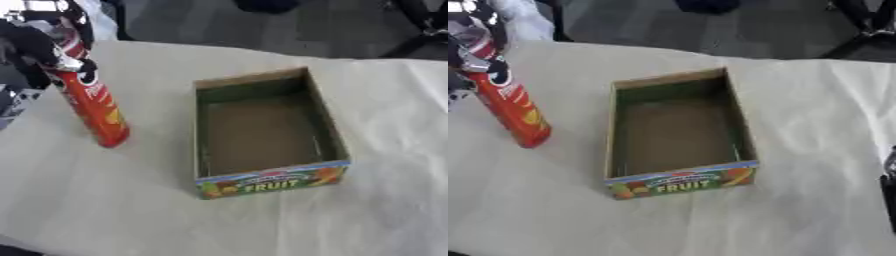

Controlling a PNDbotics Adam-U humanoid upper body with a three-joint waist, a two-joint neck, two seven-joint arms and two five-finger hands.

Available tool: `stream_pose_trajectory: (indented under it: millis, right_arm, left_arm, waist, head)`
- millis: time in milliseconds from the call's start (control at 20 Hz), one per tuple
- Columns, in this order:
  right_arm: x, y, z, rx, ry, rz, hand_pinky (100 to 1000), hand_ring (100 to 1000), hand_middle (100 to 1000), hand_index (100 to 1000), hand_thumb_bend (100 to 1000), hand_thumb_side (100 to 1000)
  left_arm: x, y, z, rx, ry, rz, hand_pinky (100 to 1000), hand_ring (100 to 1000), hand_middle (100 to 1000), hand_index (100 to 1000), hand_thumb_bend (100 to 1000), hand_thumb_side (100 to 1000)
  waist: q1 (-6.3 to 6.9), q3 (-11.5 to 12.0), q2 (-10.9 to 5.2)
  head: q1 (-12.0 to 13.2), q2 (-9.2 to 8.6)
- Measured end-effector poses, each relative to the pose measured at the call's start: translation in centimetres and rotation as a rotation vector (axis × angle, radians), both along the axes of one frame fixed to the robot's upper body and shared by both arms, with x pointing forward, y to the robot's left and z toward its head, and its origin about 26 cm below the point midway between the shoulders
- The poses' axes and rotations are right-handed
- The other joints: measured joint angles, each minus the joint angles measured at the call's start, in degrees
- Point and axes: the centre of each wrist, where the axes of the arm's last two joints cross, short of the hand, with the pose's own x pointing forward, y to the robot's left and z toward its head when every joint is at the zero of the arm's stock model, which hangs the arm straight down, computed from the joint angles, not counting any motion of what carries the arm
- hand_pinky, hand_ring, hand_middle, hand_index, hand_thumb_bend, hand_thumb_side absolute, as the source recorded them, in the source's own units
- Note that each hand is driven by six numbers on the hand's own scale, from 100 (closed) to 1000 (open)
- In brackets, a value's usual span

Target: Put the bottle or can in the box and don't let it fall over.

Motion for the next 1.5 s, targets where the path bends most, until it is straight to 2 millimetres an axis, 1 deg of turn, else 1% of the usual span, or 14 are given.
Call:
stream_pose_trajectory:
  millis: [250,400,600,950,1050,1100,1150,1250,1300,1500]
  right_arm:
    - [0.0,0.0,0.0,0.0,-0.004,0.0,384,687,861,935,100,660]
    - [0.0,0.0,0.1,-0.002,-0.004,0.0,384,687,861,935,100,660]
    - [0.1,0.0,0.2,-0.004,-0.009,0.002,384,687,861,935,100,660]
    - [0.1,-0.1,0.2,-0.007,-0.012,0.0,385,688,862,935,100,661]
    - [0.1,-0.1,0.2,-0.008,-0.013,0.0,385,688,862,935,100,661]
    - [0.1,-0.1,0.2,-0.008,-0.013,0.0,386,688,862,935,100,676]
    - [0.1,-0.1,0.2,-0.008,-0.013,0.0,386,688,862,936,100,661]
    - [0.1,-0.1,0.3,-0.01,-0.013,0.0,386,688,862,936,100,661]
    - [0.1,-0.2,0.3,-0.013,-0.014,-0.001,387,688,862,937,100,661]
    - [0.1,-0.3,0.4,-0.019,-0.018,-0.003,388,688,862,937,100,661]
  left_arm:
    - [-0.1,-0.2,0.2,-0.01,-0.001,-0.012,412,697,600,543,368,106]
    - [-0.2,-0.4,0.4,-0.02,-0.006,-0.025,402,673,578,538,376,102]
    - [-0.3,-0.6,0.7,-0.03,-0.009,-0.039,390,666,576,543,369,100]
    - [-0.7,-1.5,2.2,-0.037,-0.041,-0.067,373,651,566,546,373,107]
    - [-0.9,-2.0,2.8,-0.041,-0.053,-0.083,360,638,555,544,373,110]
    - [-0.9,-2.3,3.0,-0.044,-0.058,-0.094,353,628,548,542,370,154]
    - [-1.0,-2.6,3.3,-0.047,-0.063,-0.101,350,624,544,541,379,112]
    - [-1.0,-3.0,3.6,-0.05,-0.069,-0.114,341,610,528,537,393,116]
    - [-1.0,-3.1,3.7,-0.05,-0.07,-0.115,334,592,504,535,398,121]
    - [-1.0,-3.5,4.0,-0.052,-0.073,-0.123,323,591,509,538,398,120]
  waist:
    - [0.14,0.0,0.0]
    - [0.24,0.0,0.0]
    - [0.43,0.0,-0.01]
    - [1.04,0.5,-0.07]
    - [1.23,0.5,-0.25]
    - [1.33,0.6,-0.4]
    - [1.44,0.6,-0.54]
    - [1.69,0.5,-0.84]
    - [1.79,0.5,-0.92]
    - [2.27,0.4,-1.43]
  head:
    - [0.0,0.0]
    - [0.0,0.0]
    - [0.0,0.01]
    - [-0.1,0.49]
    - [-0.1,0.57]
    - [-0.1,0.73]
    - [-0.1,0.89]
    - [-0.1,0.96]
    - [-0.1,0.97]
    - [-0.1,0.98]
